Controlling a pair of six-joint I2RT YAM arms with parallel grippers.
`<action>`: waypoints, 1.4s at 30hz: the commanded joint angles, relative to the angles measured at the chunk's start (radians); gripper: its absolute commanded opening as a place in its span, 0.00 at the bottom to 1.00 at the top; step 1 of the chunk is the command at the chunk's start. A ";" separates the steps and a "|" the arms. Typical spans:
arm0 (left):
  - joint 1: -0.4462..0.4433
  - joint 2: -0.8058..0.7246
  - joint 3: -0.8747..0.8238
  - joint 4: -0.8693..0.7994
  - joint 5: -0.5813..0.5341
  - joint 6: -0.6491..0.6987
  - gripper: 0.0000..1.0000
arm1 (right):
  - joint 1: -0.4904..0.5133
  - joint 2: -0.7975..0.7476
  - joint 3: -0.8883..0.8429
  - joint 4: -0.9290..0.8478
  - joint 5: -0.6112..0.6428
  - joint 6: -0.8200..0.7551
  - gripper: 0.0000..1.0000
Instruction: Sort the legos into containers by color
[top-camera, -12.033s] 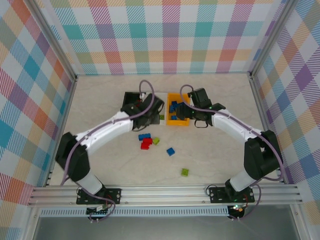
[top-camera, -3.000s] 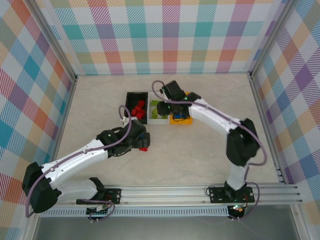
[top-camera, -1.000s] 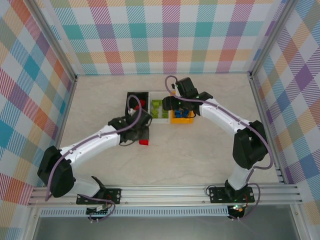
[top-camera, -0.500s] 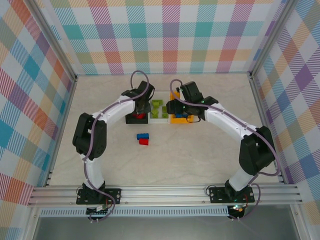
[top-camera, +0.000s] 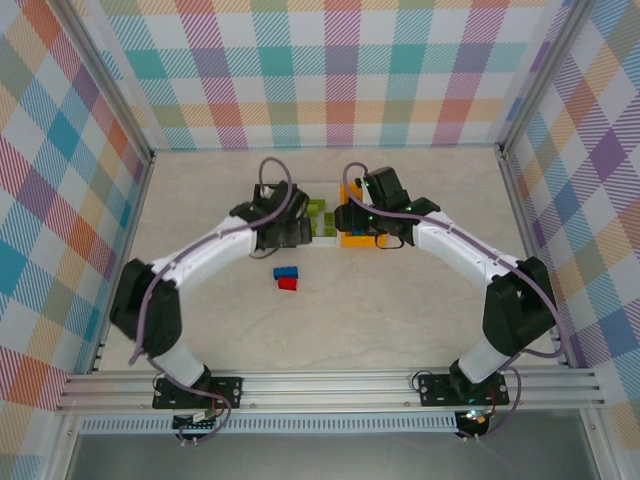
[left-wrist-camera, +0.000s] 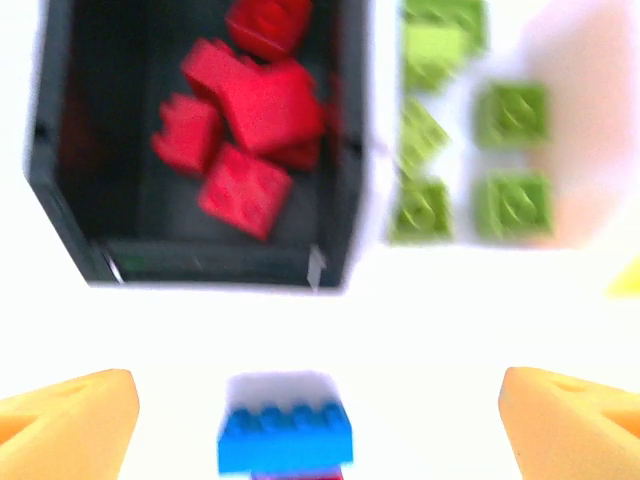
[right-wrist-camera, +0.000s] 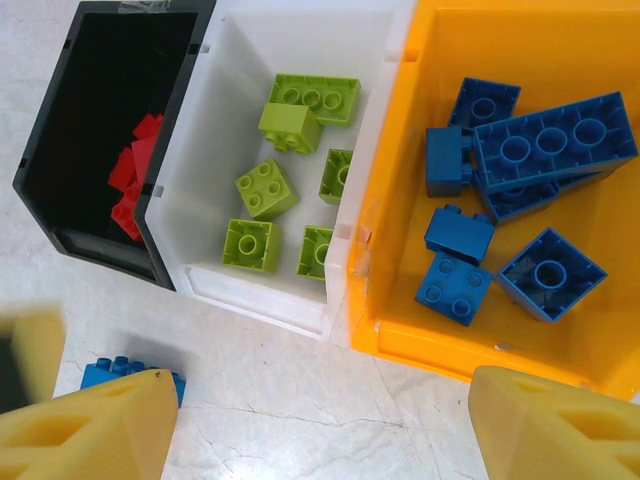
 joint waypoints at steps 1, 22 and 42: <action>-0.074 -0.077 -0.142 -0.013 0.051 -0.054 0.93 | -0.008 -0.021 -0.025 0.032 -0.005 0.020 0.77; -0.152 0.156 -0.241 0.080 -0.036 -0.016 0.75 | -0.009 -0.036 -0.034 0.028 -0.005 0.020 0.77; -0.130 0.139 -0.298 0.213 -0.072 -0.029 0.69 | -0.014 -0.047 -0.045 0.033 -0.008 0.024 0.77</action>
